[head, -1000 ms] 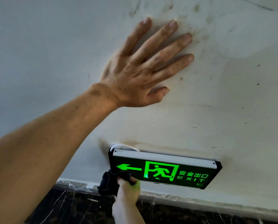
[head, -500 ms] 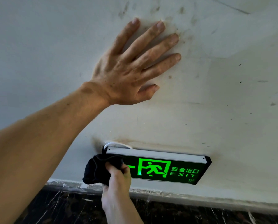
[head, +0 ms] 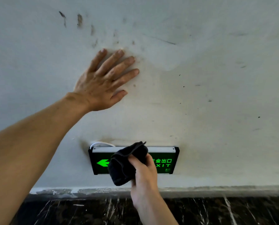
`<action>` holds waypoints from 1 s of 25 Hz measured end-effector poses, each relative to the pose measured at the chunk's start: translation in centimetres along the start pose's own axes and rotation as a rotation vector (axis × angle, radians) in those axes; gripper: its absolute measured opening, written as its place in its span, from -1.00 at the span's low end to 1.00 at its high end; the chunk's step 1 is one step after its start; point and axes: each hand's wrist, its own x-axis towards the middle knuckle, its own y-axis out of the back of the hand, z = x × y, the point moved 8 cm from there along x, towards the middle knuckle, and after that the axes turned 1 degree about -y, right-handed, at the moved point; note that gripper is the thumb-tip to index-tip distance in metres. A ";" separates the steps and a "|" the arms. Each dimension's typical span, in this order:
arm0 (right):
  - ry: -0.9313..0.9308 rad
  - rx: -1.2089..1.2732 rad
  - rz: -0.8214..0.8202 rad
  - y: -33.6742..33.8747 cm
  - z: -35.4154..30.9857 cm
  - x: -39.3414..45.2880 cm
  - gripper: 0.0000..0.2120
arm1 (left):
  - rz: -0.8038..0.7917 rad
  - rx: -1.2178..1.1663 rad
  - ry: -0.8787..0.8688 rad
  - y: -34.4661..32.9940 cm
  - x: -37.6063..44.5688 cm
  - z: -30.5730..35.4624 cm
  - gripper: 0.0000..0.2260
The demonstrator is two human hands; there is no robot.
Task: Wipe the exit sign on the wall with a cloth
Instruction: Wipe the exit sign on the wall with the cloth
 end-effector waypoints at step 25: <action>0.952 -1.177 -0.107 -5.3 -16.2 -5.5 -0.65 | -0.050 -2.204 1.866 3.5 -15.7 16.6 -0.70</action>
